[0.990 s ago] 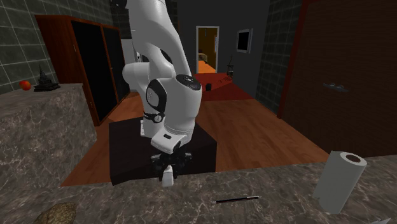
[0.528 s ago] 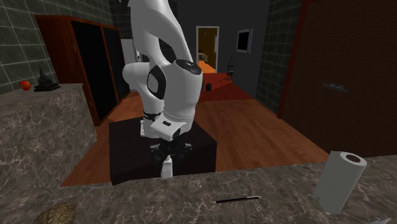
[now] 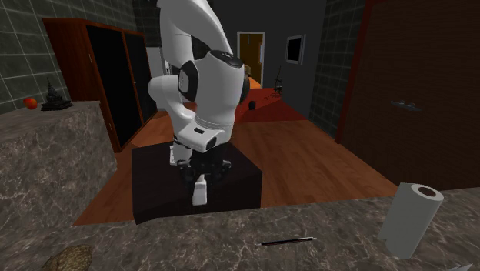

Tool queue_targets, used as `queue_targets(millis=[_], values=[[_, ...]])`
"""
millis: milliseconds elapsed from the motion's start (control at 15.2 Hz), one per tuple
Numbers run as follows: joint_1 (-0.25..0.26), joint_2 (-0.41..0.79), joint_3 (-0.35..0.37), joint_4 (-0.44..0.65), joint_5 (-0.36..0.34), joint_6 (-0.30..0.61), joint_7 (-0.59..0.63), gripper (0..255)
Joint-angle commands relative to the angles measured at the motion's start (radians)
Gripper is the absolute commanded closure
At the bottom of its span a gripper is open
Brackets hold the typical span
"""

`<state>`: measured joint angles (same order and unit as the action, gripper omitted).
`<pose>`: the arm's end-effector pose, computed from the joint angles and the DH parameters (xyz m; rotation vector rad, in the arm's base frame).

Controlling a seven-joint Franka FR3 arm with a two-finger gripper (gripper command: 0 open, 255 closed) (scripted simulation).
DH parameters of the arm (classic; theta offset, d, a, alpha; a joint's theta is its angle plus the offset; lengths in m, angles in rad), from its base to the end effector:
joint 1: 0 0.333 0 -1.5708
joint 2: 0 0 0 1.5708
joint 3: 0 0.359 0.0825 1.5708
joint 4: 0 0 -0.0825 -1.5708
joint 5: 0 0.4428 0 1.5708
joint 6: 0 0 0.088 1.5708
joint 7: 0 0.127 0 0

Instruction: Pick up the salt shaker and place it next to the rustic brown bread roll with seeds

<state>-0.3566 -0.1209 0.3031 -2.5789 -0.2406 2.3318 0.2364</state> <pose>0.4527 -0.0349 0.2695 2.9219 -0.1701 -0.1700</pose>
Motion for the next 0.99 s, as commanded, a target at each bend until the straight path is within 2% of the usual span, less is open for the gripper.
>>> queue_targets(millis=[0,330,924], values=[[0.004,-0.021,-0.001,0.010,0.016,-0.029,-0.014,255],[0.011,-0.070,-0.005,0.028,0.044,-0.090,-0.044,255],[-0.118,0.003,-0.145,0.092,-0.046,-0.041,-0.240,255]])
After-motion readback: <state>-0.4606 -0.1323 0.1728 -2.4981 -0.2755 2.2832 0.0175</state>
